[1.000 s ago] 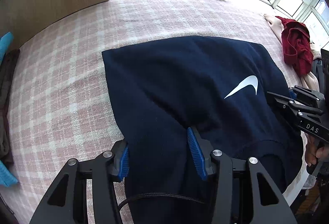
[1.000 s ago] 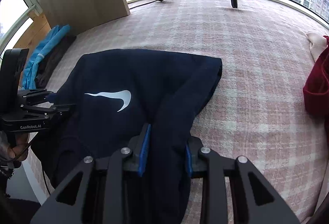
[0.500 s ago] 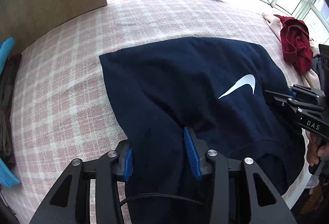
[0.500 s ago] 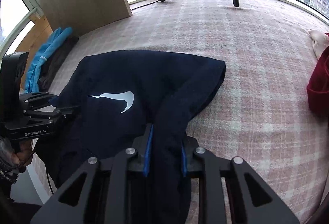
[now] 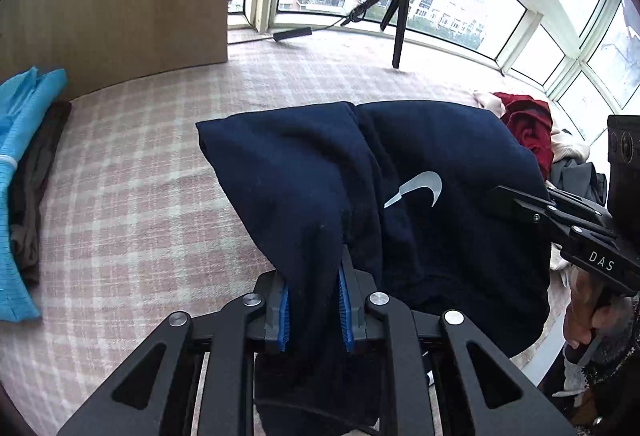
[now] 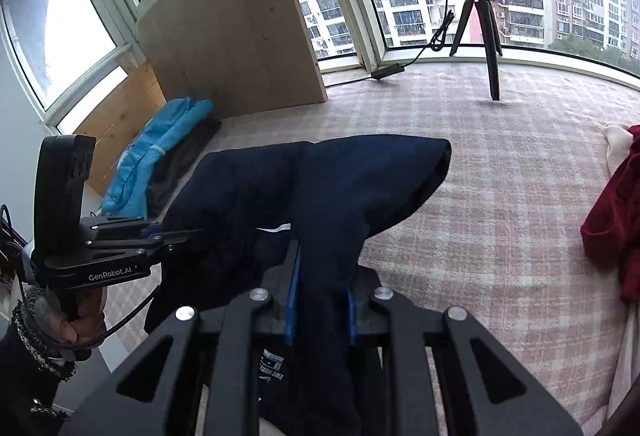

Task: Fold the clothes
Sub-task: 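Grasp the shirt with both grippers, lift and carry it to the blue stack, then lower the folded shirt onto the blue clothes and open both grippers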

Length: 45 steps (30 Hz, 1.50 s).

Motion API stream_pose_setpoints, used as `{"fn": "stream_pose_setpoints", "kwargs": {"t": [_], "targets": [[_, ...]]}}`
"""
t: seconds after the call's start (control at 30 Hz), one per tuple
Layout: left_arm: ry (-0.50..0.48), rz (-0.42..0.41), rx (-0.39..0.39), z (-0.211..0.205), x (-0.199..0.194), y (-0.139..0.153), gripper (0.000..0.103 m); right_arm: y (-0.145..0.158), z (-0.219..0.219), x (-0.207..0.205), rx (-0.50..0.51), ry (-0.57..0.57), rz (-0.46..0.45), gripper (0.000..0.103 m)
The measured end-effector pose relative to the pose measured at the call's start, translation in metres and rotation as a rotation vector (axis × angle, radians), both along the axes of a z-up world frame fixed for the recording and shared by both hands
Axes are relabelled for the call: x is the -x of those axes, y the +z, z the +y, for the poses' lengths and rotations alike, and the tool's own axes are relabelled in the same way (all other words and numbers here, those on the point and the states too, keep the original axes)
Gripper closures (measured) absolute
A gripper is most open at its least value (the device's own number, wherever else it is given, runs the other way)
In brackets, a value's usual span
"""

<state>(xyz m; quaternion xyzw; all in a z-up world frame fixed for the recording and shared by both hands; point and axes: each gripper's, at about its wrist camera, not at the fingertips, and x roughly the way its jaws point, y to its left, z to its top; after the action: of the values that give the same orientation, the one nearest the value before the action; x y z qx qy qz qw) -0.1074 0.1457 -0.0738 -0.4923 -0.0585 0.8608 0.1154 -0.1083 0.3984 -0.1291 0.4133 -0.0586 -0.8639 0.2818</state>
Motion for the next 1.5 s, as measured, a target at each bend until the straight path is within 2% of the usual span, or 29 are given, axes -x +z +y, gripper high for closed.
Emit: {"fn": "stream_pose_setpoints", "kwargs": {"t": [0.13,0.23,0.27,0.53,0.63,0.83,0.93,1.1,1.3,1.33,1.4,1.43,1.5], "targets": [[0.006,0.057,0.028,-0.003,-0.014,0.031,0.085,0.031,-0.021,-0.011,0.03,0.026,0.045,0.086],[0.021,0.105,0.047,-0.031,-0.027,0.052,0.085,0.052,-0.055,-0.019,0.042,0.064,0.082,0.086],[0.029,0.123,0.06,-0.044,-0.026,0.05,0.085,0.059,-0.067,-0.022,0.045,0.077,0.095,0.086],[0.082,0.214,0.167,-0.184,-0.042,0.071,0.085,0.102,-0.216,-0.032,0.093,0.164,0.177,0.086],[0.111,0.239,0.225,-0.24,-0.064,0.095,0.085,0.117,-0.286,-0.028,0.121,0.201,0.202,0.086],[0.207,0.23,0.29,-0.359,-0.057,0.107,0.085,0.124,-0.412,-0.004,0.183,0.259,0.162,0.086],[0.218,0.213,0.303,-0.398,-0.044,0.101,0.085,0.116,-0.455,0.013,0.186,0.268,0.135,0.086],[0.18,0.166,0.314,-0.424,-0.005,0.069,0.085,0.089,-0.492,0.047,0.132,0.234,0.09,0.086],[0.193,0.093,0.318,-0.451,0.052,0.014,0.083,0.043,-0.494,0.098,0.065,0.162,0.005,0.086],[0.205,0.071,0.33,-0.457,0.062,0.001,0.081,0.034,-0.495,0.106,0.044,0.151,-0.008,0.086],[0.239,0.008,0.365,-0.47,0.077,-0.025,0.069,0.009,-0.493,0.127,0.002,0.139,-0.077,0.084],[0.238,-0.016,0.36,-0.474,0.081,-0.034,0.069,-0.002,-0.491,0.137,-0.014,0.134,-0.112,0.079],[0.231,-0.011,0.335,-0.477,0.08,-0.035,0.067,-0.01,-0.479,0.148,0.044,0.144,-0.19,0.077]]}}
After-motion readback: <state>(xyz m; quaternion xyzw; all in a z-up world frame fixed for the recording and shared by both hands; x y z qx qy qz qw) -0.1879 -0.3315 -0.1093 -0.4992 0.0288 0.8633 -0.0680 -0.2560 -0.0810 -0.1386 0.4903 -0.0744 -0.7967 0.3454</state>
